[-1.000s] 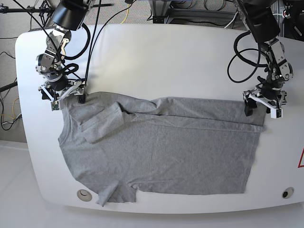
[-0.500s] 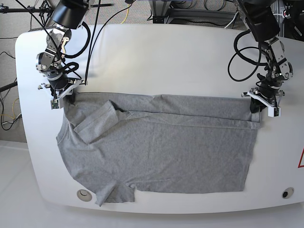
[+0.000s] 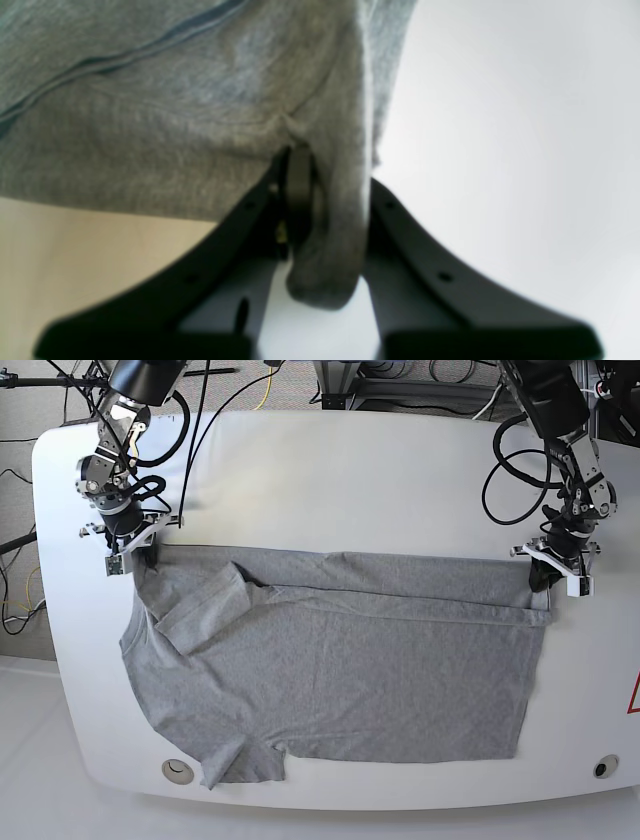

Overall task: Fold the T-shirt properly
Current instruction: 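Drag the shirt by the folded edge with both grippers toward the arms' bases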

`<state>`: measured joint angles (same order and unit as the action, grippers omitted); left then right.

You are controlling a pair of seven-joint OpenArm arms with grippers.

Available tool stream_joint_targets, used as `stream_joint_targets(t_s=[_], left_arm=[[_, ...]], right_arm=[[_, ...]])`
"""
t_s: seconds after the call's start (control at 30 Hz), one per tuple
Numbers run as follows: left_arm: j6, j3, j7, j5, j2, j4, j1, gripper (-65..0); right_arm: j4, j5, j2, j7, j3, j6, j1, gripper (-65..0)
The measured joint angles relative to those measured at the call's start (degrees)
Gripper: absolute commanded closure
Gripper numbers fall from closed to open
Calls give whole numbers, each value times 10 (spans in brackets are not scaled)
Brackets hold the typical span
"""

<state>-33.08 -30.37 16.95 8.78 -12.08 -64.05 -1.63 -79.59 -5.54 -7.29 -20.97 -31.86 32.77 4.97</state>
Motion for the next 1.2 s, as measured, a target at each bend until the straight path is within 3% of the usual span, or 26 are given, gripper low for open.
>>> stream_joint_targets(t_s=[0.3,0.6,1.2], left_arm=[[-6,-19,8,3,2,-72,73,-6],[-3,-25,88,-2,7,-179,148,-6],[-4,-45,74,4,25,-215,206,-6]], right_arm=[[-26,13,1,9,0,0,41,-53],[-43,20,21,30,-19,-3,76,-53],[-97,28,32,34,-31,-2,152,-53]])
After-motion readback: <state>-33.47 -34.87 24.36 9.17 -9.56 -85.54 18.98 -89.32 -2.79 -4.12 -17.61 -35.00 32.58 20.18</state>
